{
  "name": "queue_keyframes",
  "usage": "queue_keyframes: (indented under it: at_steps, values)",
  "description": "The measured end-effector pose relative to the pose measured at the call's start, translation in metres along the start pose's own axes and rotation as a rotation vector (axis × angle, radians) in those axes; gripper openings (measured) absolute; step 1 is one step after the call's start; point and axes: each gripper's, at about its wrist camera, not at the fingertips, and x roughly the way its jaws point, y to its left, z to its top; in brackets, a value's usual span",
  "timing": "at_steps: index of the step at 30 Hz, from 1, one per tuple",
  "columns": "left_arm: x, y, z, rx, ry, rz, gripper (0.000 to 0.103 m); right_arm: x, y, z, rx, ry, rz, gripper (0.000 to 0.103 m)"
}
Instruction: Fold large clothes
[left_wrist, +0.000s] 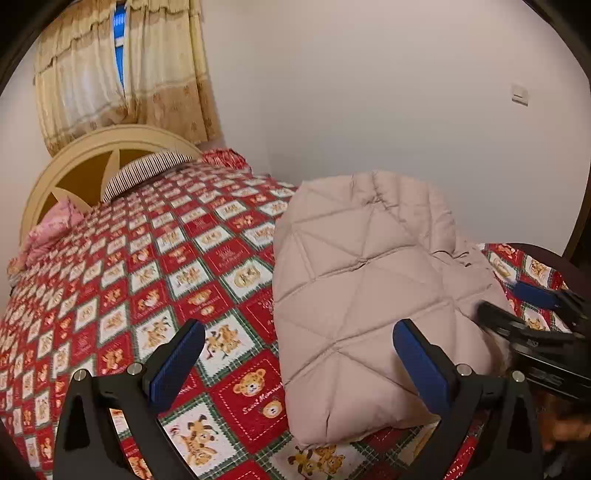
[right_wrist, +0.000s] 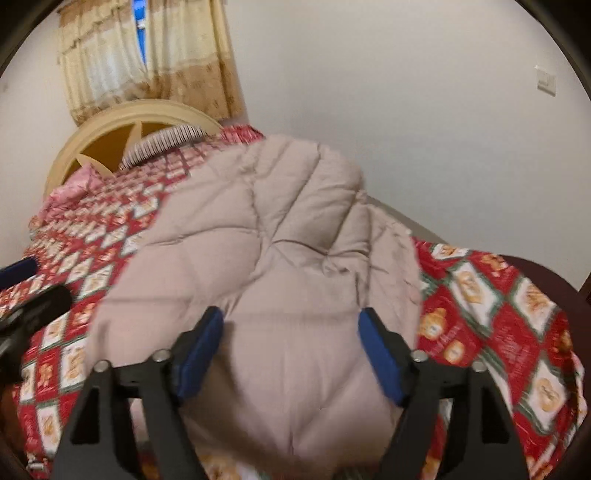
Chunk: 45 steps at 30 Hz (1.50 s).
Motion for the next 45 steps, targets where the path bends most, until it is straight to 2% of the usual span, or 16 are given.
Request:
queue_keyframes:
  at_steps: [5, 8, 12, 16, 20, 23, 26, 29, 33, 45]
  values:
    - [-0.025, -0.001, 0.000, -0.014, -0.054, -0.007, 0.102, -0.056, -0.022, -0.011, 0.054, -0.039, -0.021, 0.093]
    - [-0.040, -0.004, 0.000, -0.018, -0.080, 0.001, 0.102, -0.078, -0.028, -0.016, 0.098, -0.049, -0.045, 0.093]
    - [-0.058, -0.008, -0.002, -0.015, -0.112, 0.038, 0.102, -0.105, -0.026, -0.016, 0.129, -0.093, -0.033, 0.094]
    - [-0.076, -0.007, -0.003, -0.034, -0.140, 0.053, 0.102, -0.134, -0.014, -0.012, 0.100, -0.214, -0.042, 0.103]
    - [-0.090, -0.005, -0.004, -0.045, -0.156, 0.069, 0.102, -0.154, 0.005, -0.009, 0.066, -0.332, -0.040, 0.103]
    - [-0.099, -0.005, -0.003, -0.052, -0.179, 0.070, 0.102, -0.162, 0.018, -0.011, 0.031, -0.381, -0.033, 0.103]
    - [-0.104, -0.006, -0.003, -0.048, -0.201, 0.083, 0.102, -0.166, 0.033, -0.013, -0.040, -0.424, -0.090, 0.103]
    - [-0.108, -0.006, -0.004, -0.043, -0.219, 0.103, 0.102, -0.164, 0.042, -0.015, -0.073, -0.434, -0.109, 0.103]
    - [-0.112, -0.004, -0.006, -0.039, -0.229, 0.106, 0.102, -0.161, 0.050, -0.020, -0.066, -0.427, -0.085, 0.103]
    - [-0.113, -0.003, -0.009, -0.035, -0.208, 0.126, 0.102, -0.160, 0.054, -0.026, -0.027, -0.399, -0.087, 0.103]
